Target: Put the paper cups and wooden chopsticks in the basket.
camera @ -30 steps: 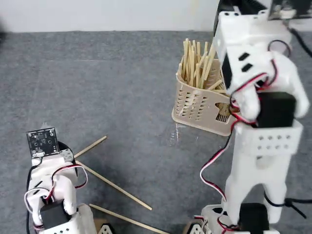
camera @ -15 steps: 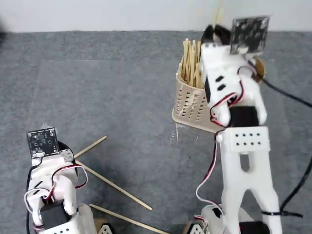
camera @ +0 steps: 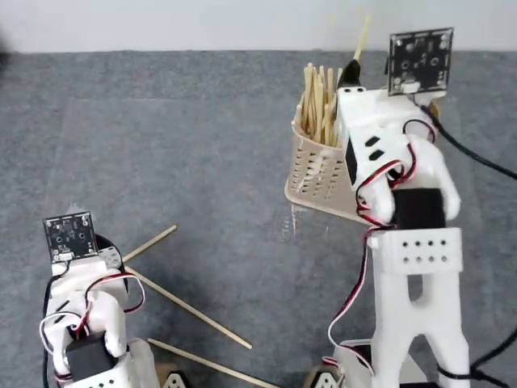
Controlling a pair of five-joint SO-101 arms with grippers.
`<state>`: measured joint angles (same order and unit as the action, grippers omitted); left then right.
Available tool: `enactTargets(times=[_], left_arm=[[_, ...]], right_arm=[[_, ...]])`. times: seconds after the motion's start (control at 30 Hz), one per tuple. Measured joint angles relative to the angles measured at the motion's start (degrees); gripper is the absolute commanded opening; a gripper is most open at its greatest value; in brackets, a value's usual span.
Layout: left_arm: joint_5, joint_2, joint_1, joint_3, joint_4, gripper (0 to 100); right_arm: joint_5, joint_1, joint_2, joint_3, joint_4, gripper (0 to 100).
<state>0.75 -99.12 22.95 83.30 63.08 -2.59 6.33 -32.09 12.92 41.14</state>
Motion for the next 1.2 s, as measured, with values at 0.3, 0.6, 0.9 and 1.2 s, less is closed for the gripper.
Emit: enactTargets(times=[0.3, 0.6, 0.9, 1.2], left_arm=[[0.0, 0.0, 0.1, 0.0, 0.0, 1], [0.0, 0.0, 0.1, 0.0, 0.0, 1], [0.0, 0.0, 4.4, 0.0, 0.0, 1], [0.0, 0.0, 4.7, 0.0, 0.0, 1]], right_arm=[[0.0, 14.4, -0.1, -9.2, 33.5, 17.7], [0.0, 33.3, -0.2, 4.6, 45.5, 18.0], [0.4, 49.2, -0.2, 22.9, 43.5, 18.1], [5.5, 59.9, -0.2, 37.5, 29.3, 42.1]])
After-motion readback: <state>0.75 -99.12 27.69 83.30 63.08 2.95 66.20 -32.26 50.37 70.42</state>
